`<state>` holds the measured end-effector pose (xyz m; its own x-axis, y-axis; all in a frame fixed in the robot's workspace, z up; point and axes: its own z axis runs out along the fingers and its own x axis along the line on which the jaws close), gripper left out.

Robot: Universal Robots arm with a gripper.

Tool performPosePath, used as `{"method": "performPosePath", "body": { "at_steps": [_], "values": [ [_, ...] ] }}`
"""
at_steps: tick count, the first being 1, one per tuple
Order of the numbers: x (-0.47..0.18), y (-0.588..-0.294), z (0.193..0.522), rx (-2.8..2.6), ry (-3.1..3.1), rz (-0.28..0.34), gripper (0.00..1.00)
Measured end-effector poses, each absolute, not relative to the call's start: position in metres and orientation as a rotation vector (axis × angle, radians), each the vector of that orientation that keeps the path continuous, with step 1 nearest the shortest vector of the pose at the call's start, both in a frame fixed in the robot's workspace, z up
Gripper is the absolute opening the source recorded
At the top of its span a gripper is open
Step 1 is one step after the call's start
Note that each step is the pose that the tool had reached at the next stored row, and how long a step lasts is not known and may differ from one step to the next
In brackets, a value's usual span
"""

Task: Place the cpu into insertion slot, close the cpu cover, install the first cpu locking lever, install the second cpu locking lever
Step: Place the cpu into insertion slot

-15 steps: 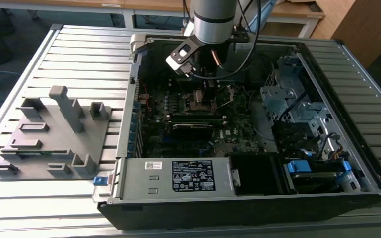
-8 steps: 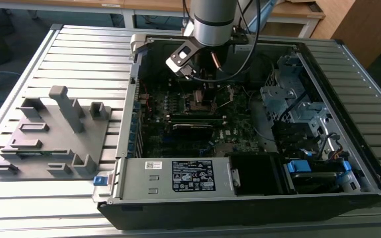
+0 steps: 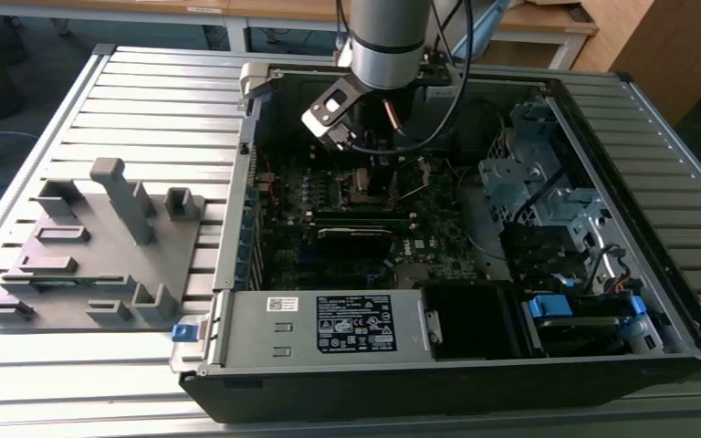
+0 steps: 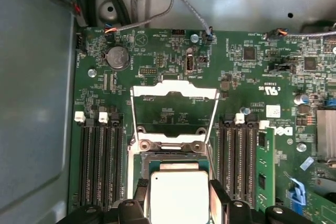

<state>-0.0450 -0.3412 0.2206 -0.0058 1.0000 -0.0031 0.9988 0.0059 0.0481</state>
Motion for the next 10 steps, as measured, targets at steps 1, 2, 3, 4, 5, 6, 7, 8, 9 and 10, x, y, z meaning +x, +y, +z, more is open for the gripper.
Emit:
{"method": "performPosePath", "body": {
  "at_steps": [1,2,3,4,5,6,7,8,9,10],
  "values": [
    [-0.0451,-0.3406,0.2198,2.189,2.202,0.050,0.54],
    [-0.0453,-0.3402,0.2189,2.189,2.202,0.050,0.54],
    [-0.0455,-0.3398,0.2179,2.189,2.202,0.050,0.54],
    [-0.0458,-0.3395,0.2167,2.189,2.202,0.049,0.54],
    [-0.0463,-0.3392,0.2153,2.189,2.202,0.050,0.54],
    [-0.0469,-0.3388,0.2142,2.189,2.202,0.050,0.54],
    [-0.0475,-0.3387,0.2132,2.189,2.202,0.050,0.54],
    [-0.0478,-0.3386,0.2122,2.189,2.202,0.050,0.54],
    [-0.0480,-0.3386,0.2112,2.189,2.202,0.050,0.54],
    [-0.0482,-0.3386,0.2100,2.189,2.202,0.049,0.54]
  ]
}}
